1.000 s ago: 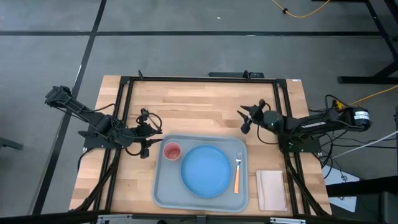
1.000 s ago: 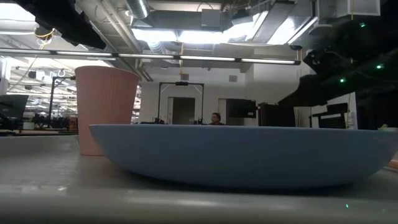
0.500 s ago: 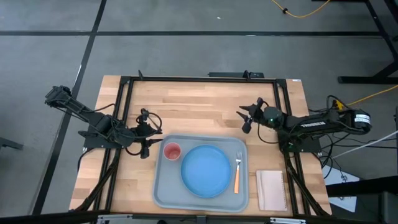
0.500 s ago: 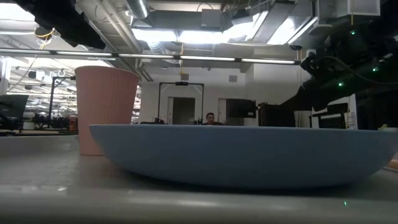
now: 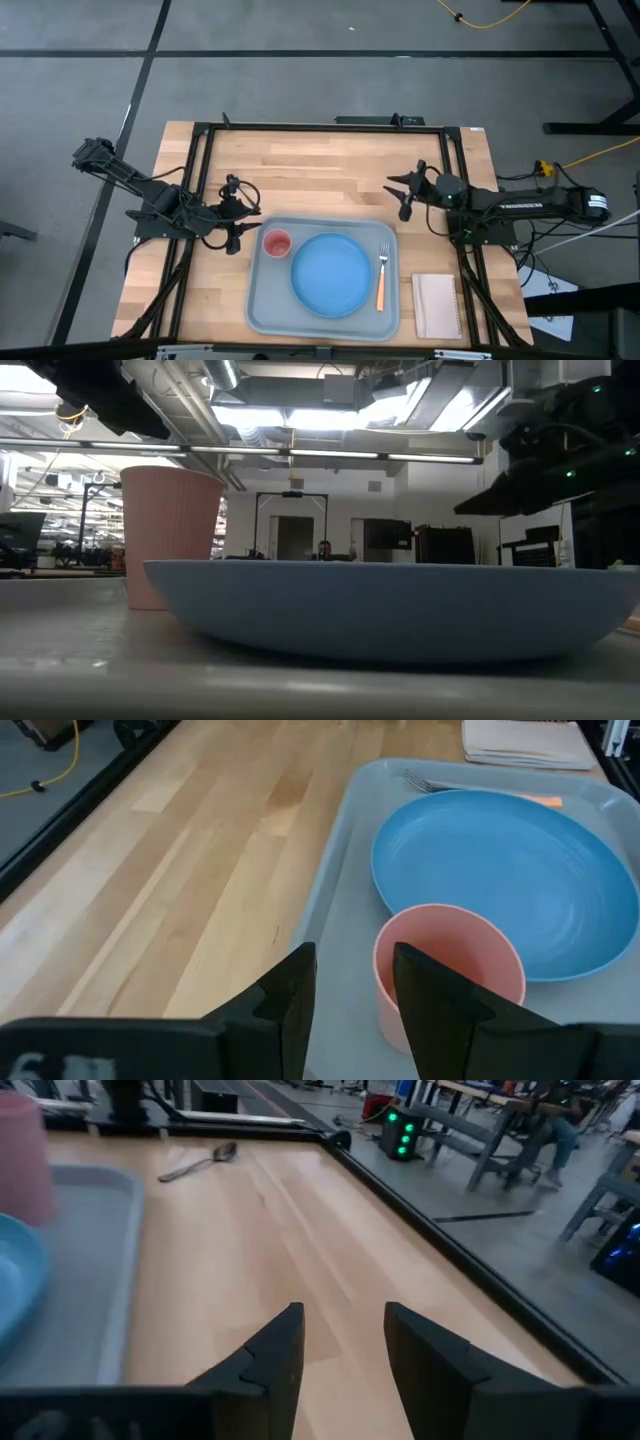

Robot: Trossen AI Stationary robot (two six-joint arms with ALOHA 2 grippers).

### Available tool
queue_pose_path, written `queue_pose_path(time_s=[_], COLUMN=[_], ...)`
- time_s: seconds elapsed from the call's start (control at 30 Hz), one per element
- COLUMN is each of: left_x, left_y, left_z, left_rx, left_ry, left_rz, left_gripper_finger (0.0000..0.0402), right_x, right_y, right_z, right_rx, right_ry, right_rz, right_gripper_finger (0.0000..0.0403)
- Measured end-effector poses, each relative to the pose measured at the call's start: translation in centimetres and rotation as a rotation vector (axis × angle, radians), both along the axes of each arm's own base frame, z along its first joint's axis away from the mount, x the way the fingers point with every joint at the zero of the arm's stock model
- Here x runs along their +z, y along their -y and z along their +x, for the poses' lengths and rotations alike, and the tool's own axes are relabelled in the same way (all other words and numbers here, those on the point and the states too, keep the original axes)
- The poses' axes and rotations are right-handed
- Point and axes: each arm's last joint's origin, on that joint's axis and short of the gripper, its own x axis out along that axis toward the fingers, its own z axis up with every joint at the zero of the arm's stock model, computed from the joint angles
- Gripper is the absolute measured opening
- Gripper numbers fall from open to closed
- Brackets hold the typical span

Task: Pick and place plate/cup/fork/spoon on tray
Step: Put the black spoon on the gray tray on the left of the blue plate

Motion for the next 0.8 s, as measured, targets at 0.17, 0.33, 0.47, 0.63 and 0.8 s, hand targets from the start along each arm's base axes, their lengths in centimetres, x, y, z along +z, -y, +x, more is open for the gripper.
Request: queue_pose_path(time_s=[0.17,0.33,0.47,0.63,0.8], left_x=[0.0,0.0,0.0,0.0,-0.1], left_y=[0.0,0.0,0.0,0.0,0.0], left_z=[0.0,0.0,0.0,0.0,0.0], left_rx=[0.0,0.001,0.001,0.0,-0.003], left_ry=[0.0,0.0,0.0,-0.001,-0.009], left_rz=[0.001,0.001,0.001,0.002,0.012], left_gripper_finger=[0.0128,0.0128,0.0128,0.0128,0.0128], right_x=[0.9,1.5,2.2,3.0,2.7], right_y=[-1.0,-1.7,-2.4,-3.4,-3.4], right_z=[-1.0,-2.1,-2.9,-3.8,-4.7], right_rx=[0.065,0.108,0.195,0.4,0.342], right_ry=[0.04,0.085,0.166,0.241,0.244], right_rz=[-0.016,-0.012,0.023,0.009,0.055], right_gripper_finger=[0.0145,0.0145,0.0145,0.0145,0.0145])
